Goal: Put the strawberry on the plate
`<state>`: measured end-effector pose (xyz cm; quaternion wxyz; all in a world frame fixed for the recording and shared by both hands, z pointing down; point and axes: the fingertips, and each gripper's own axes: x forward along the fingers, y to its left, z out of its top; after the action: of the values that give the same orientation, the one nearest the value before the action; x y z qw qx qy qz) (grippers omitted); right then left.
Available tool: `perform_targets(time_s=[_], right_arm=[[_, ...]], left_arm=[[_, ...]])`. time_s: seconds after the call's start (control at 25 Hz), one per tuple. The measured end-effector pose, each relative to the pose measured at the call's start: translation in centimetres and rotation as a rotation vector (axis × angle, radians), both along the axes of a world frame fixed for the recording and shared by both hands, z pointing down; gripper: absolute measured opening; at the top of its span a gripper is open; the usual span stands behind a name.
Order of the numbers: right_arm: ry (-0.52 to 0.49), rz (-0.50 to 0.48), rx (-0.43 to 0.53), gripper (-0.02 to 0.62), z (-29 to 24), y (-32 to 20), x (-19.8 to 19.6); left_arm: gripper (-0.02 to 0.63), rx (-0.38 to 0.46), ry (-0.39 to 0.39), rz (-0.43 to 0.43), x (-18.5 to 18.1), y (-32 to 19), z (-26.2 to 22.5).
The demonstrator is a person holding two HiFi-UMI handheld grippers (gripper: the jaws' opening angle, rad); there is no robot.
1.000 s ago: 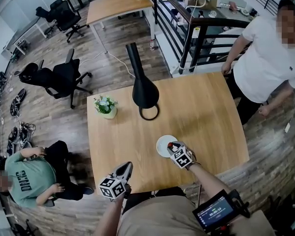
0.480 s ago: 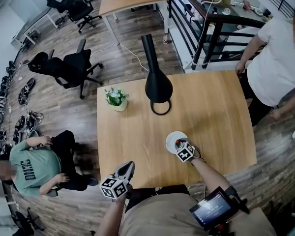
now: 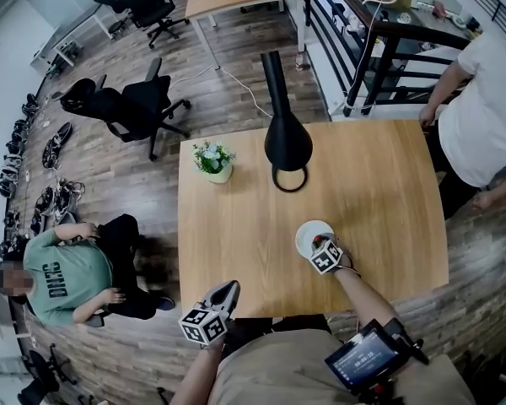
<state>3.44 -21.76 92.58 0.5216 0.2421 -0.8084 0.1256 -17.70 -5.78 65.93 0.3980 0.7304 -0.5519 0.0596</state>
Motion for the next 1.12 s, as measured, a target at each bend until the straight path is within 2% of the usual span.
perform_targets(time_s=[0.12,0.16,0.28,0.64,0.8,1.12], right_arm=[[-0.034,0.016,0.006,0.137,-0.4,0.0,0.0],[-0.058,0.026,-0.003,0.187,-0.8,0.1,-0.1],[-0.128,0.061,0.006,0.196,-2.6,0.3,-0.1],[-0.318,0.2,0.194,0.196,-12.5,-1.5,1.1],[-0.448,0.252,0.289,0.196,-18.1,-2.4,1.0],[-0.642,0.245,0.458,0.195,-31.5,-2.3,0.9]], left_arm=[[0.003,-0.003,-0.004,-0.004,-0.3,0.3,-0.1],[0.003,-0.004,-0.004,-0.005,-0.3,0.4,-0.1],[0.003,-0.002,0.003,-0.007,-0.5,0.4,-0.3],[0.003,0.078,0.043,-0.053,-2.8,-1.6,-3.0],[0.003,0.122,0.064,-0.075,-3.8,-2.5,-4.7],[0.003,0.213,0.115,-0.1,-4.1,-3.8,-8.1]])
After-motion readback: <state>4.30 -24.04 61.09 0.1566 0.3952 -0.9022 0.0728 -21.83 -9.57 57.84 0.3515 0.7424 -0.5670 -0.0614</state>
